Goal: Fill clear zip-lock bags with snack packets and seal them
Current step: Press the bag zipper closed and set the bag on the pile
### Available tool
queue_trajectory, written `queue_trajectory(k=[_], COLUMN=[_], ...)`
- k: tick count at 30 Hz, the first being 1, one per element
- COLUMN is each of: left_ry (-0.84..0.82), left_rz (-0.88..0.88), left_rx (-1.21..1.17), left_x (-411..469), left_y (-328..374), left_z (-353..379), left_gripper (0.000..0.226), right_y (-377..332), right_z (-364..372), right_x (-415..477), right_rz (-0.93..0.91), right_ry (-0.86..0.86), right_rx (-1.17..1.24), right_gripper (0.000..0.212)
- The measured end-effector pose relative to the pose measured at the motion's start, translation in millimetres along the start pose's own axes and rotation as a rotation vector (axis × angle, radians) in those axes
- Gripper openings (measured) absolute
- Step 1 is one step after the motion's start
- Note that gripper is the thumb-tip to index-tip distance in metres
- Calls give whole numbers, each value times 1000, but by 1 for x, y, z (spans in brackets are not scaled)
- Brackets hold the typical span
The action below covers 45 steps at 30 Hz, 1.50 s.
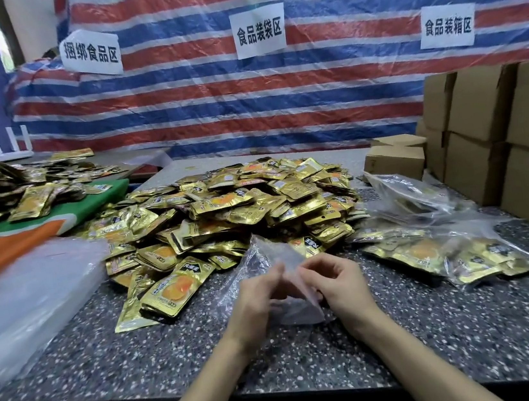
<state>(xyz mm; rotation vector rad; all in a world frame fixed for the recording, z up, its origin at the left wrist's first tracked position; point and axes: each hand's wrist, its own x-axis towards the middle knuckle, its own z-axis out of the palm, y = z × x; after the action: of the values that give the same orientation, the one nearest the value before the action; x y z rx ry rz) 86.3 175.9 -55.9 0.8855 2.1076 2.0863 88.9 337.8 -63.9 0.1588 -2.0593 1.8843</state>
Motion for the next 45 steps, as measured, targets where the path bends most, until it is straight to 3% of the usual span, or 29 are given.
queue_trajectory(k=[2, 5, 9, 14, 18, 22, 25, 27, 29, 30, 32, 34, 35, 37, 39, 43, 45], left_ry=[47, 103, 102, 60, 154, 388, 512, 463, 285, 201, 164, 319, 419, 456, 397, 445, 492], left_rz=[-112, -147, -144, -171, -177, -140, -130, -132, -133, -141, -157, -172, -229, -446, -570, -440, -406], left_rx=[-78, -49, 30, 37, -14, -51, -89, -103, -108, -86, 73, 463, 735, 1105, 1169, 1144, 1014], left_x=[1, 3, 4, 3, 4, 4, 3, 2, 1, 0, -3, -4, -6, -14, -20, -26, -25], left_y=[-1, -3, -4, -5, -5, -6, -4, 0, 9, 13, 21, 17, 14, 8, 3, 11, 20], left_z=[0, 2, 1, 1, 1, -4, -14, -25, -39, -47, -64, -85, -96, -113, -122, -122, -120], left_gripper=[73, 44, 33, 34, 42, 44, 41, 35, 28, 37, 56, 53, 52, 66, 79, 76, 73], right_y=[2, 0, -4, -4, -2, -1, -2, -3, -3, -3, -3, -2, -3, -3, -4, -7, -8], right_z=[0, -1, -2, 0, 0, -6, -10, -9, -7, -7, -7, -7, -7, -6, -6, -5, -4], right_x=[0, -1, -2, -3, -3, 0, 0, -1, -1, -1, 0, 1, 0, -1, -2, -4, -5], right_rz=[-4, 16, 39, 33, 68, 112, 145, 146, 133, 122, 98, 85, 87, 89, 74, 49, 44], right_ry=[-18, -55, -83, -115, 23, 235, 287, 284, 291, 303, 330, 334, 330, 311, 277, 227, 230], right_rx=[18, 71, 117, 98, 141, 214, 266, 264, 241, 219, 174, 169, 174, 196, 216, 203, 177], right_gripper=[17, 10, 36, 12, 27, 30, 30, 34, 36, 31, 26, 25, 24, 23, 22, 20, 21])
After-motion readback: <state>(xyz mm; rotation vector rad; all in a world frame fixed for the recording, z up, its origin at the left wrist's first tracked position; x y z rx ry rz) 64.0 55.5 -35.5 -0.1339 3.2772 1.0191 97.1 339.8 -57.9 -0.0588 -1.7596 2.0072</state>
